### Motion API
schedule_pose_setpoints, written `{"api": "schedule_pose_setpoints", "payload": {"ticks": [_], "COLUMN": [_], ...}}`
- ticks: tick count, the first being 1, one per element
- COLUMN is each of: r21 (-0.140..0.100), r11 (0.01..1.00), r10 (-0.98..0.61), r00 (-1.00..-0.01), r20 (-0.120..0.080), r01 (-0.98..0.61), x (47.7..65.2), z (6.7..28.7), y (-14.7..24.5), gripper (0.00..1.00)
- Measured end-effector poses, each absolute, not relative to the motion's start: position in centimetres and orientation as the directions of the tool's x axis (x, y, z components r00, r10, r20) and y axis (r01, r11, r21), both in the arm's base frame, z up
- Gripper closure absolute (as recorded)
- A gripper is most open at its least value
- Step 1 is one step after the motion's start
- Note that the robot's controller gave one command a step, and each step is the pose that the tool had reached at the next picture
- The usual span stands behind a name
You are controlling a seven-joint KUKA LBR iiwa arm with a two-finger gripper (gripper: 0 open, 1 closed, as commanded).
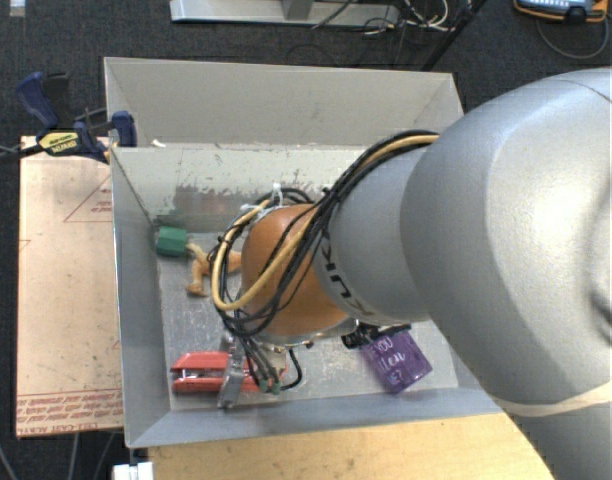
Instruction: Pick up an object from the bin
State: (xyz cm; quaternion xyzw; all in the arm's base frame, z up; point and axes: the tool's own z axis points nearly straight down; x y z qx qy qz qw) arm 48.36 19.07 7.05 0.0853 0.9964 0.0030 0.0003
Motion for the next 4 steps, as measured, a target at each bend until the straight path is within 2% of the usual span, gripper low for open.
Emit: {"api": "schedule_pose_setpoints", "payload": {"ticks": [2, 4], "r21": [0.004, 0.003], "r11": [0.985, 0.985], "r10": [0.17, 0.171], "r00": [-0.985, -0.985], "r20": [0.002, 0.005], "r01": [0.17, 0.171], "x": [48.3, 48.2], "z": [7.3, 9.9], "y": [19.0, 19.0], "gripper": [1.0, 1.0]}}
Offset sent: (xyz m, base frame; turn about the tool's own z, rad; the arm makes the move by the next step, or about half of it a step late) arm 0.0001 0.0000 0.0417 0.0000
